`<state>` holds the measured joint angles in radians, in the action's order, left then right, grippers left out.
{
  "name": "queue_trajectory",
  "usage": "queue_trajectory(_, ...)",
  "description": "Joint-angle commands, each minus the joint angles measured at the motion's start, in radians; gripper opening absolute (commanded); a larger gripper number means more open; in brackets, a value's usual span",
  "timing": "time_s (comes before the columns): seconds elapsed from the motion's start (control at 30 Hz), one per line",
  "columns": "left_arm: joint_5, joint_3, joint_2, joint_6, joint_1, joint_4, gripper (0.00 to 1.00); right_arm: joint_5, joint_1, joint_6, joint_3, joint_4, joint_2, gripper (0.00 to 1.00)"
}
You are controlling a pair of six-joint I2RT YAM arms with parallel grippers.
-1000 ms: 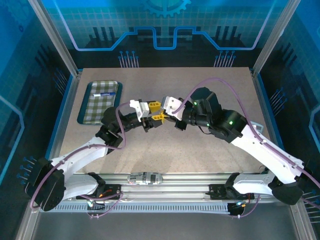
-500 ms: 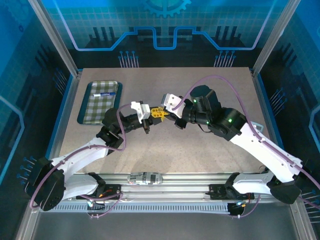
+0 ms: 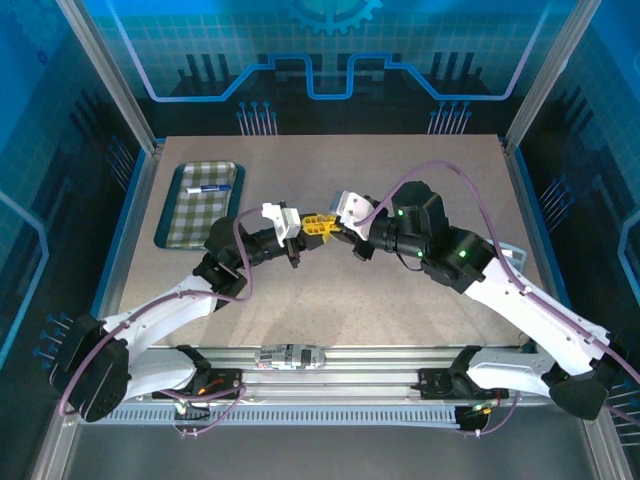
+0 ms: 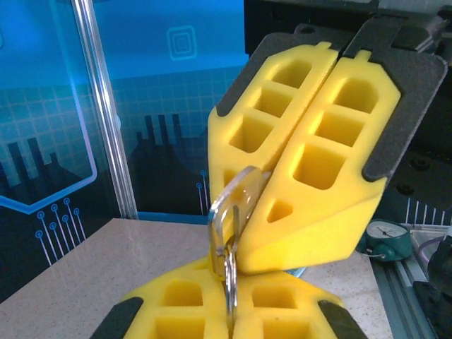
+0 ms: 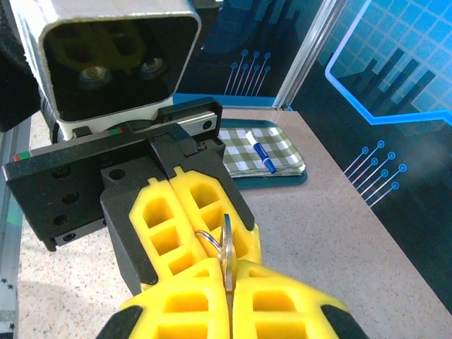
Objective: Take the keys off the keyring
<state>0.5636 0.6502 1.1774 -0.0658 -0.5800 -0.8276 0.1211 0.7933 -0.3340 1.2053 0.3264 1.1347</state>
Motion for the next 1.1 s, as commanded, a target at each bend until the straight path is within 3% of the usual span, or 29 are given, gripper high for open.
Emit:
queue_trajectory(0.0,0.063,-0.003,-0.055,-0.035,-0.019,-0.159,0.00,-0.105,-0.051,0.086,-0.071,-0.099,-0.017,0.00)
queue_trajectory(0.3,0.034,-0.011,-0.072,-0.100,-0.030,-0.128,0.00,-0.167,-0.050,0.190,-0.189,-0.277,-0.072,0.00)
queue_trajectory(0.4,0.009,-0.020,-0.085,-0.126,-0.036,-0.125,0.00,-0.165,-0.041,0.158,-0.306,-0.441,-0.130,0.00)
queue_trajectory(0.57,0.006,-0.025,-0.093,-0.127,-0.036,-0.141,0.00,-0.115,-0.041,0.130,-0.409,-0.572,-0.181,0.00)
queue_trajectory(0.8,0.014,-0.036,-0.093,-0.126,-0.037,-0.168,0.00,-0.061,-0.041,0.083,-0.480,-0.658,-0.209,0.00)
queue_trajectory(1.07,0.013,-0.034,-0.115,-0.149,-0.037,-0.128,0.00,0.007,-0.041,-0.004,-0.457,-0.559,-0.211,0.00)
